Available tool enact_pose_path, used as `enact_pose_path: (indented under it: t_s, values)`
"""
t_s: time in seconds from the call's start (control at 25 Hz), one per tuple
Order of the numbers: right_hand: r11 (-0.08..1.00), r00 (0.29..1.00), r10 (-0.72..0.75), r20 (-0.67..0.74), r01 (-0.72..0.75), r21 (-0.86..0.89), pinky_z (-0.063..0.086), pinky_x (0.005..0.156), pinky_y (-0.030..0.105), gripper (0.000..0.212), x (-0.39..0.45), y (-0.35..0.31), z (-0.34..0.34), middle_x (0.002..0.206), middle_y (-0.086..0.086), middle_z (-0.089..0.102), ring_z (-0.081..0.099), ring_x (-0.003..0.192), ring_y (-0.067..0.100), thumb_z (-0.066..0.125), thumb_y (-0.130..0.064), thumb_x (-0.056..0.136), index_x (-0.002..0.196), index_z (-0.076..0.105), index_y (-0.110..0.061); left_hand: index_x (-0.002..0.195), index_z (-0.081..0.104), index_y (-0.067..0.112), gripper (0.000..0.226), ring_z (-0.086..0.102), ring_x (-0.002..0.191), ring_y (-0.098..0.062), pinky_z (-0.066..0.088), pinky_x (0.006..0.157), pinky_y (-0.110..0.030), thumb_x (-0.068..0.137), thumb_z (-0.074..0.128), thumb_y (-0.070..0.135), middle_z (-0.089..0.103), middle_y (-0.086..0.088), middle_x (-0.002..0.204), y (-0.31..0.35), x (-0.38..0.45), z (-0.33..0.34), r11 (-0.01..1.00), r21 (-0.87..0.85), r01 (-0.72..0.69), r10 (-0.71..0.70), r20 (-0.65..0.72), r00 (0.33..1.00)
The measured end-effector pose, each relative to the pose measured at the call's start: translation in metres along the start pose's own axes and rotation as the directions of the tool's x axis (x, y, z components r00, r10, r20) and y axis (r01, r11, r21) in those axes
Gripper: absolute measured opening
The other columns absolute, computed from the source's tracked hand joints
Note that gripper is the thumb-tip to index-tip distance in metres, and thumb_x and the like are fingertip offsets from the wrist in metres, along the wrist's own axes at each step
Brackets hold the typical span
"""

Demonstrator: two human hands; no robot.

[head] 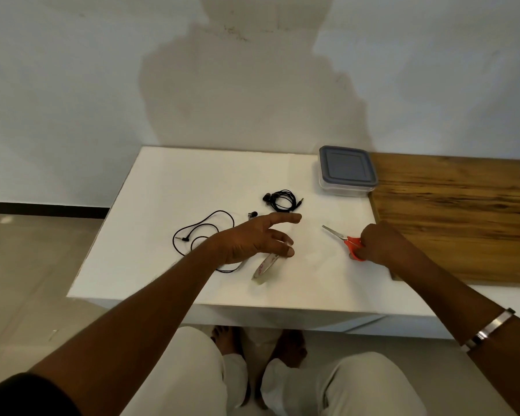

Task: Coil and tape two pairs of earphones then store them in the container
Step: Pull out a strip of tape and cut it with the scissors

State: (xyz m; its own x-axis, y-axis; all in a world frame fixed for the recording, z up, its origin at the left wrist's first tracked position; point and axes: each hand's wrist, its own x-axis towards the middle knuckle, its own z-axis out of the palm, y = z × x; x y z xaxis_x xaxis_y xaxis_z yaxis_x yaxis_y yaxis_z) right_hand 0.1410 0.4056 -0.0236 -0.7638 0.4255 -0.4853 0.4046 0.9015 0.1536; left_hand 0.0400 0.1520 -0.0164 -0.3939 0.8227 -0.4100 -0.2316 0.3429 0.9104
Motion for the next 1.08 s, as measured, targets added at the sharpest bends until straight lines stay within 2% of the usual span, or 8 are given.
enact_pose_path:
  t_s: [0.16, 0.24, 0.36, 0.44, 0.52, 0.8, 0.92, 1.08]
  values:
    - [0.997, 0.997, 0.071, 0.031, -0.070, -0.016, 0.041, 0.067, 0.022, 0.030, -0.001, -0.004, -0.007, 0.082, 0.004, 0.061, 0.062, 0.083, 0.019, 0.063, -0.031, 0.088, 0.101, 0.059, -0.004, 0.138, 0.047, 0.030, 0.076, 0.058, 0.112, -0.011, 0.049, 0.102, -0.033, 0.075, 0.079, 0.002, 0.057, 0.004, 0.130, -0.002, 0.004, 0.009, 0.997, 0.038, -0.067, 0.071, -0.095, 0.993]
    - [0.997, 0.996, 0.079, 0.036, -0.079, 0.023, 0.043, 0.061, 0.019, 0.031, -0.009, -0.005, -0.008, 0.079, 0.006, 0.058, 0.059, 0.072, 0.016, 0.065, -0.027, 0.087, 0.102, 0.056, -0.002, 0.138, 0.046, 0.032, 0.078, 0.057, 0.113, -0.010, 0.050, 0.100, -0.033, 0.073, 0.081, 0.006, 0.055, 0.009, 0.131, -0.004, 0.007, 0.013, 0.996, 0.031, -0.083, 0.086, -0.129, 0.988]
    - [0.960, 0.948, 0.032, -0.316, 0.059, 0.274, 0.041, 0.058, 0.022, 0.023, -0.022, -0.019, -0.002, 0.083, 0.007, 0.056, 0.057, 0.071, 0.018, 0.064, -0.023, 0.088, 0.100, 0.052, -0.007, 0.138, 0.045, 0.034, 0.081, 0.057, 0.112, -0.011, 0.051, 0.100, -0.034, 0.070, 0.084, 0.012, 0.053, 0.007, 0.131, -0.004, 0.013, 0.020, 0.995, 0.050, -0.091, 0.100, -0.217, 0.971]
    - [0.636, 0.970, -0.002, -0.244, 0.189, 0.748, 0.055, 0.067, 0.033, 0.014, -0.039, -0.046, -0.002, 0.095, 0.007, 0.063, 0.065, 0.083, 0.025, 0.056, -0.019, 0.092, 0.105, 0.056, -0.014, 0.141, 0.042, 0.027, 0.083, 0.056, 0.108, -0.012, 0.053, 0.093, -0.027, 0.071, 0.083, 0.010, 0.046, 0.009, 0.135, -0.001, 0.017, 0.026, 0.993, 0.059, -0.105, 0.118, -0.291, 0.950]
    - [0.293, 0.986, -0.164, 0.001, 0.047, 0.955, 0.059, 0.070, 0.036, 0.016, -0.058, -0.073, -0.005, 0.095, 0.006, 0.067, 0.069, 0.085, 0.025, 0.049, -0.016, 0.096, 0.110, 0.056, -0.015, 0.142, 0.039, 0.023, 0.084, 0.054, 0.108, -0.014, 0.053, 0.083, -0.019, 0.072, 0.083, 0.010, 0.040, 0.008, 0.138, 0.000, 0.020, 0.028, 0.988, 0.103, -0.117, 0.146, -0.347, 0.926]
    - [-0.071, 0.926, -0.357, 0.125, -0.160, 0.985, 0.058, 0.078, 0.039, 0.024, -0.059, -0.087, 0.000, 0.105, 0.016, 0.071, 0.068, 0.097, 0.031, 0.052, -0.018, 0.095, 0.114, 0.059, -0.006, 0.136, 0.046, 0.018, 0.063, 0.058, 0.102, -0.018, 0.051, 0.087, -0.023, 0.081, 0.075, 0.010, 0.041, 0.004, 0.139, -0.005, 0.026, 0.026, 0.979, 0.152, -0.139, 0.196, -0.474, 0.859]
    - [-0.058, 0.950, -0.305, 0.069, -0.091, 0.994, 0.059, 0.074, 0.034, 0.027, -0.055, -0.089, 0.004, 0.096, 0.016, 0.071, 0.070, 0.086, 0.026, 0.055, -0.019, 0.095, 0.111, 0.063, 0.000, 0.126, 0.057, 0.017, 0.049, 0.061, 0.090, -0.010, 0.049, 0.084, -0.019, 0.081, 0.074, 0.009, 0.054, 0.002, 0.134, -0.003, 0.032, 0.027, 0.987, 0.126, -0.104, 0.159, -0.585, 0.795]
    - [-0.056, 0.950, -0.311, 0.027, -0.047, 0.997, 0.059, 0.071, 0.030, 0.024, -0.056, -0.087, 0.009, 0.094, 0.017, 0.072, 0.071, 0.083, 0.024, 0.058, -0.019, 0.092, 0.105, 0.065, 0.000, 0.118, 0.065, 0.013, 0.048, 0.055, 0.115, -0.007, 0.041, 0.096, -0.018, 0.072, 0.080, 0.008, 0.062, 0.003, 0.125, 0.000, 0.033, 0.023, 0.988, 0.133, -0.079, 0.151, -0.715, 0.683]
